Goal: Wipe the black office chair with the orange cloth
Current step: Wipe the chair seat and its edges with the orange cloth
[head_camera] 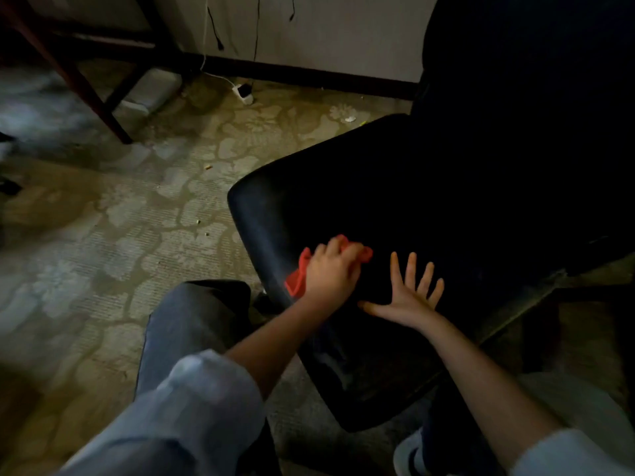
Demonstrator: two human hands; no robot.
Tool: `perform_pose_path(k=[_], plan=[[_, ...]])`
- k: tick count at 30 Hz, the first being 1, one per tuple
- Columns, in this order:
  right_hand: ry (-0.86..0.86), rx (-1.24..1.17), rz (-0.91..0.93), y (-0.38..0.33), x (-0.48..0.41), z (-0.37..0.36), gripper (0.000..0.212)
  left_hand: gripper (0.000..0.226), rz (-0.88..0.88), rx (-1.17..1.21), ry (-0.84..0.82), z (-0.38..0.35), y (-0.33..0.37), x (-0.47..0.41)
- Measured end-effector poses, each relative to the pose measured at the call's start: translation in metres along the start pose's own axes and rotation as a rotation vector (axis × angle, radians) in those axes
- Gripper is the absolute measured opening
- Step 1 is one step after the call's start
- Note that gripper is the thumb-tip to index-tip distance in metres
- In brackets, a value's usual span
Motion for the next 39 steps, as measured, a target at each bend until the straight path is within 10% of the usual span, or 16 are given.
perform_pose_path(k=[6,17,28,39], plan=[[0.013,0.017,0.007,0.002,0.001,0.000,0.121,0.038,-0.217,0.053,-0.005,0.007,-0.014,0.053],[-0.016,0.009,-0.018,-0.009,0.000,-0.002,0.123,0.035,0.407,0.181,0.196,0.028,-0.100,-0.008],[0.012,-0.015,-0.016,-0.013,0.002,-0.002,0.122,0.036,-0.299,0.086,0.054,0.004,0.004,0.043],[-0.023,-0.010,-0.054,-0.015,0.001,-0.004,0.128,0.030,0.531,0.510,0.439,0.017,-0.154,0.007]])
Point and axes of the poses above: each hand's wrist, its own x-axis away from the middle knuckle, its own z-axis out of the back of the hand, y = z × x, the point moved 5 cm from there along -x, towards the middle knuckle, and after that the axes turned 1 degree about -z, right-handed, at the moved point
